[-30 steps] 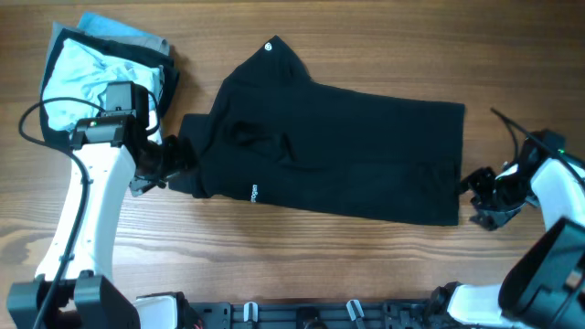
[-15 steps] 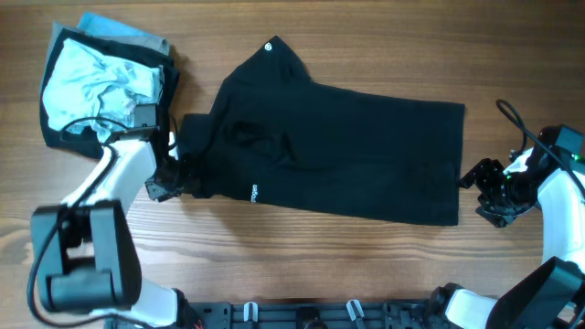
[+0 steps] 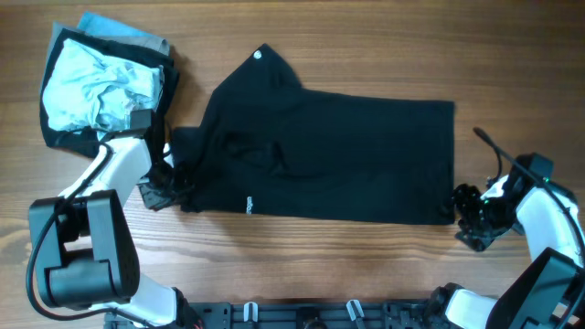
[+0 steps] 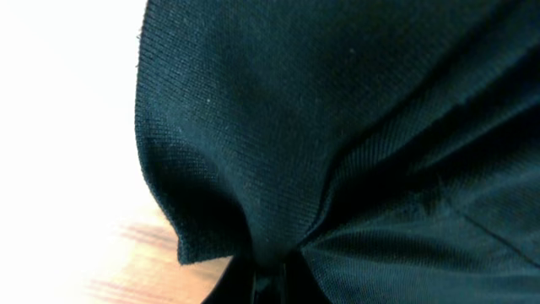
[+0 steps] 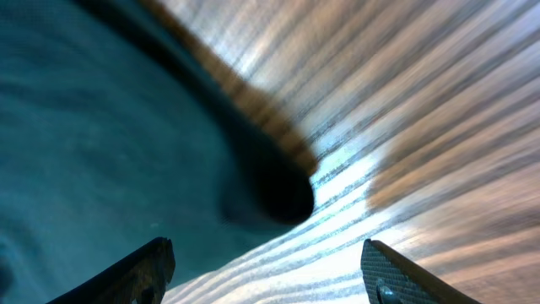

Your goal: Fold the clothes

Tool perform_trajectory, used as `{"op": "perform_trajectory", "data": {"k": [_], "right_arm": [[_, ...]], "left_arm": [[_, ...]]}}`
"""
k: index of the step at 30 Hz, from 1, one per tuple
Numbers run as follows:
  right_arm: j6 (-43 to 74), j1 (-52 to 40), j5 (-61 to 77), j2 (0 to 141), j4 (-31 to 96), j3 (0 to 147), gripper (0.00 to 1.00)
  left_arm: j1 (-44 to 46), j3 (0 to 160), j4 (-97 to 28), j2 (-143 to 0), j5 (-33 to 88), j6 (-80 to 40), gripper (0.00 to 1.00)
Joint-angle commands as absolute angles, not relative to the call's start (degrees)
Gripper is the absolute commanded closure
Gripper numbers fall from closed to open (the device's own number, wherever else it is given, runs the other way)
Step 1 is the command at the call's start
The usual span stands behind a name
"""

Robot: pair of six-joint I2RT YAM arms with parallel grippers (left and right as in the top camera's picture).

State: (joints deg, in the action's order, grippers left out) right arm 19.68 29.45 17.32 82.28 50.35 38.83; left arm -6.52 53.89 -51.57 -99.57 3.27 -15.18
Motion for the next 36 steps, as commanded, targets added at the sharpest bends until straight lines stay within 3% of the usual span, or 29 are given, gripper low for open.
{"op": "perform_trajectory", "data": {"k": [1, 8, 10, 13, 17, 27, 28, 31, 32, 36], "right_arm": [[21.7, 29.2, 20.2, 82.2, 47.7, 35.3, 0.24], [21.1, 29.2, 25.6, 82.2, 40.1, 32.2, 0.24], [20.9, 29.1, 26.0, 82.2, 37.7, 31.8, 0.28], [21.0, 29.1, 26.0, 82.2, 36.0, 31.2, 0.57], [21.5, 29.1, 23.3, 82.2, 36.2, 31.2, 0.96], [27.4, 29.2, 10.9, 82.1, 43.8, 39.0, 0.96], [27.3, 29.2, 10.9, 82.1, 44.9, 40.1, 0.92], [27.2, 29.2, 10.3, 82.1, 49.6, 44.3, 0.26], [27.2, 29.2, 9.6, 82.0, 50.8, 46.5, 0.16], [27.0, 29.2, 9.1, 81.6, 54.6, 55.2, 0.15]], "left_arm": [[-8.1, 52.8, -54.9, -101.3, -1.1, -16.0, 0.96], [-8.1, 52.8, -58.2, -101.3, 0.4, -17.2, 0.95], [-8.1, 52.8, -57.8, -101.3, 0.6, -17.2, 0.73], [-8.1, 52.9, -57.4, -101.3, 0.6, -17.2, 0.52], [-8.1, 53.7, -57.5, -101.2, 1.7, -17.1, 0.5], [-8.1, 57.8, -62.2, -99.3, 4.0, -16.7, 0.41], [-8.1, 58.3, -62.8, -98.9, 4.1, -16.7, 0.4], [-8.1, 59.8, -64.3, -97.3, 4.1, -16.7, 0.38], [-8.1, 60.6, -64.9, -96.5, 4.6, -16.6, 0.37], [-8.1, 65.0, -66.1, -94.3, 9.8, -12.5, 0.37]]}}
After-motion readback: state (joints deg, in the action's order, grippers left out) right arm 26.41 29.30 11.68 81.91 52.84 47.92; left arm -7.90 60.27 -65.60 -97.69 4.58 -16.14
